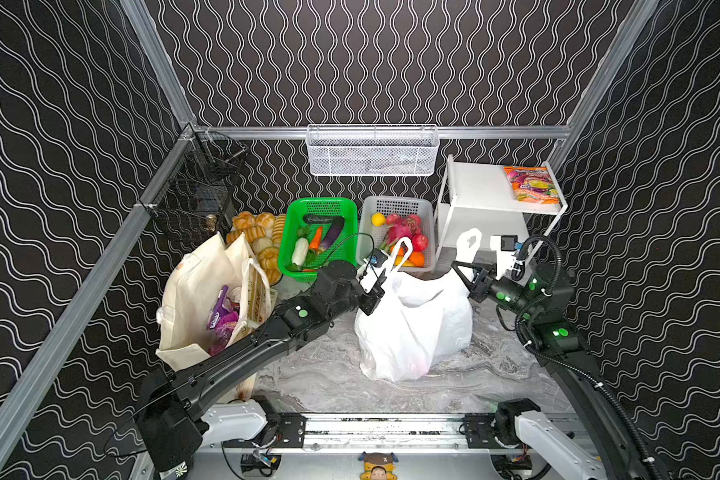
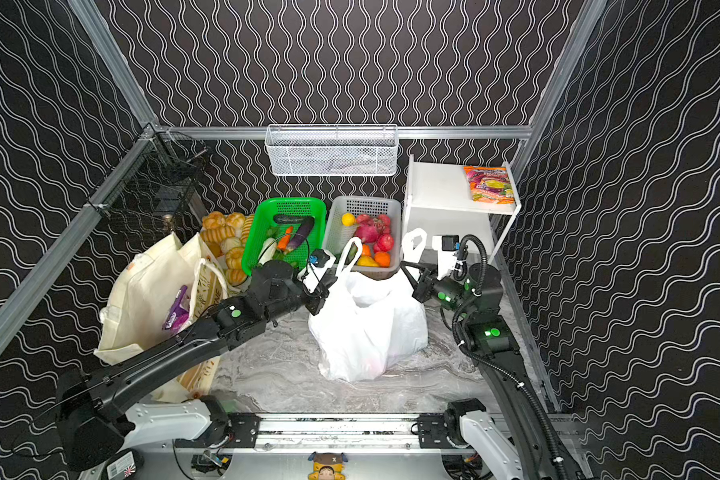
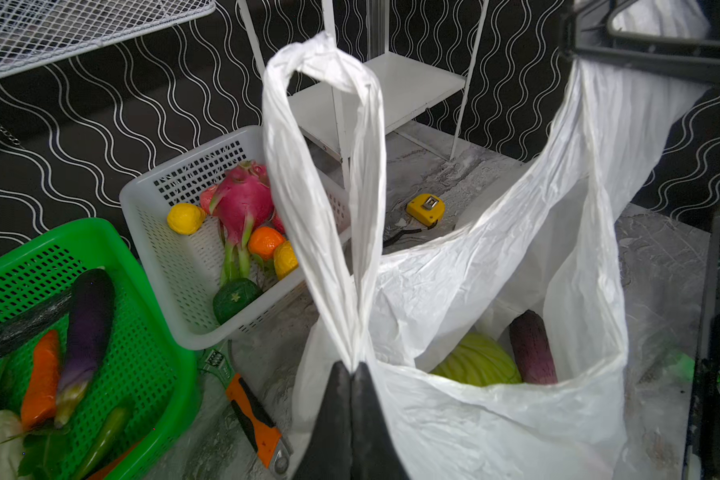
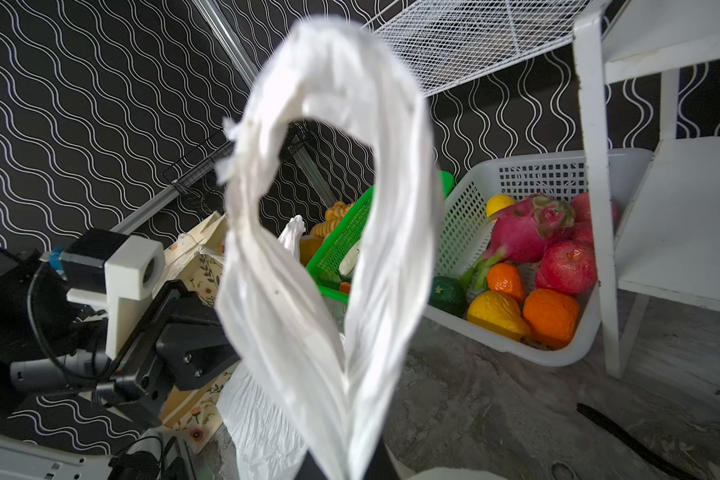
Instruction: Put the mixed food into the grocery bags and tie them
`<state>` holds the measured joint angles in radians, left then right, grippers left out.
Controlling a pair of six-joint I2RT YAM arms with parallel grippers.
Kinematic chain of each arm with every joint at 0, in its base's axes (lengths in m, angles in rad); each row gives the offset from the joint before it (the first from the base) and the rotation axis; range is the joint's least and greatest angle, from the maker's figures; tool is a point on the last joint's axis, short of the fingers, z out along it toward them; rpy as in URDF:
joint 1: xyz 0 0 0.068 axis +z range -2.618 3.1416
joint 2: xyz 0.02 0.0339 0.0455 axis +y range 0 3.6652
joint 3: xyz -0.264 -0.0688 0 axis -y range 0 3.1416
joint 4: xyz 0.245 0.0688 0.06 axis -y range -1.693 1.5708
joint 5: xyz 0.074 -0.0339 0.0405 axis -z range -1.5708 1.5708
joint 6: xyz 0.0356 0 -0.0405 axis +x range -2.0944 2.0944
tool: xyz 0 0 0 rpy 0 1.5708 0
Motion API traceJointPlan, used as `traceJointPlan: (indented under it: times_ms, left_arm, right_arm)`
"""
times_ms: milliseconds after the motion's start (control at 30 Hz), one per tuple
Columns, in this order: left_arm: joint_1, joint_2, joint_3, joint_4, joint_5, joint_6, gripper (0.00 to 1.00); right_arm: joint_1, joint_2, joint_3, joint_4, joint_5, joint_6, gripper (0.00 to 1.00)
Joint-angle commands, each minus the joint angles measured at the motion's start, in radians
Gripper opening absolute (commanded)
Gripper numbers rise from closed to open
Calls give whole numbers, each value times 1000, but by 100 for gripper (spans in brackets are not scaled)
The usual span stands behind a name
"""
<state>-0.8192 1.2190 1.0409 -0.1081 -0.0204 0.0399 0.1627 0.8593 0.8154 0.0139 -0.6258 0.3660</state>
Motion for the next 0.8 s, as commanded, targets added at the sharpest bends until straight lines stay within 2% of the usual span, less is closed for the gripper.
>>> traceJointPlan:
  times_ms: [0, 167, 300, 500, 600, 767]
  left_arm:
    - [-1, 2, 21, -23, 14, 1, 0]
    - [-1, -15, 34, -28, 98, 32, 0]
    - [-1, -26, 63, -48, 256, 132, 0]
    - [11, 23, 155, -187, 429, 296, 0]
    - [42, 77, 226, -249, 571, 345, 0]
    - [107, 184, 351, -359, 833, 402, 0]
  right_arm:
    - [1, -5, 14, -25, -3, -20, 6]
    - [1, 5, 25, -99, 12, -57, 6]
    - [1, 39, 51, -195, 16, -116, 7]
    - [14, 134, 123, -324, -110, -230, 8]
    - [47, 178, 153, -362, -150, -294, 9]
    - [95, 238, 191, -394, -137, -357, 10]
